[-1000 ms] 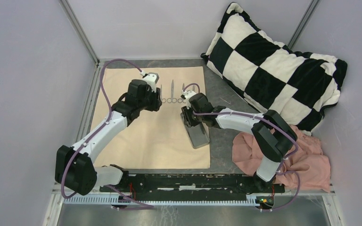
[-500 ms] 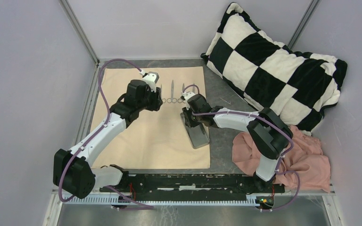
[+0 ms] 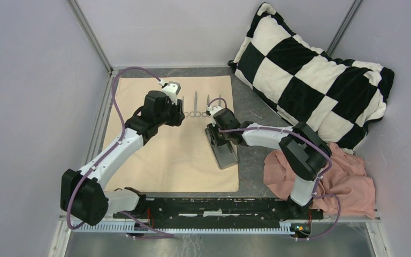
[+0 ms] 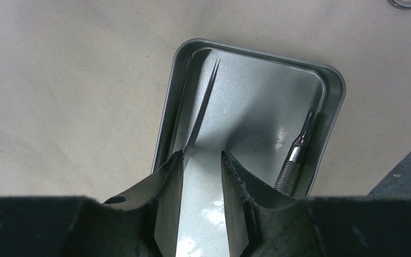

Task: Open and lay out the surgical kit
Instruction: Pick up the medical item from the container.

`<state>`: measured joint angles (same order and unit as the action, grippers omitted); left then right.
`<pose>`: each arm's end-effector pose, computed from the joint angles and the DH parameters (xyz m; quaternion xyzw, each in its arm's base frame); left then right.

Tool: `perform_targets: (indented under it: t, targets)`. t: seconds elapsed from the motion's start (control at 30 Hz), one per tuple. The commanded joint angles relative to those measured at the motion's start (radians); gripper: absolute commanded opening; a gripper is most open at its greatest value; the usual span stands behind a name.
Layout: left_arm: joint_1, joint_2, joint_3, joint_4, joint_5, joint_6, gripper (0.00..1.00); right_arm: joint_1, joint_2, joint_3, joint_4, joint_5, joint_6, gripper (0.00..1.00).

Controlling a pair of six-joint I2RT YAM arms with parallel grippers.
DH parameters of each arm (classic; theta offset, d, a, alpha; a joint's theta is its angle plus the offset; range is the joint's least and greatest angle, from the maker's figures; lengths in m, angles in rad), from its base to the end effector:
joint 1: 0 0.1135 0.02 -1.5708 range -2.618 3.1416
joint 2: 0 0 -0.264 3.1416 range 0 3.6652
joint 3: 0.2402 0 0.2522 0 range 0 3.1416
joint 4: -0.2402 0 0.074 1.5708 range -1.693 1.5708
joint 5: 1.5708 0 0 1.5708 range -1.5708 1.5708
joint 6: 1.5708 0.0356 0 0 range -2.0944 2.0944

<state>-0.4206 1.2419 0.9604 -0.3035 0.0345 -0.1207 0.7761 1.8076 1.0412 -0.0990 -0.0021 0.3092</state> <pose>0.2533 -0.1147 0.2924 0.1397 0.8697 -0.1411 0.4518 0.2648 0.2600 0.1600 -0.2174 0.9129 0.1792 0.2953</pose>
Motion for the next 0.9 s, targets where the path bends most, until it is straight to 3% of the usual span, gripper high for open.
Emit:
perform_targets:
  t: [0.0, 0.27, 0.53, 0.87]
  targets:
    - [0.0, 0.011, 0.014, 0.037, -0.013, 0.03, 0.46, -0.001, 0.012, 0.01, -0.005, 0.036, -0.024, 0.39]
    - [0.0, 0.054, 0.022, 0.033, -0.015, 0.03, 0.46, -0.003, -0.064, -0.012, -0.082, 0.225, -0.07, 0.39]
    - [-0.001, 0.082, 0.03, 0.03, -0.019, 0.032, 0.46, -0.003, -0.131, -0.046, 0.018, 0.026, -0.062, 0.44]
    - [-0.001, 0.088, 0.025, 0.033, -0.022, 0.034, 0.45, -0.008, 0.003, 0.048, 0.049, -0.022, -0.07, 0.53]
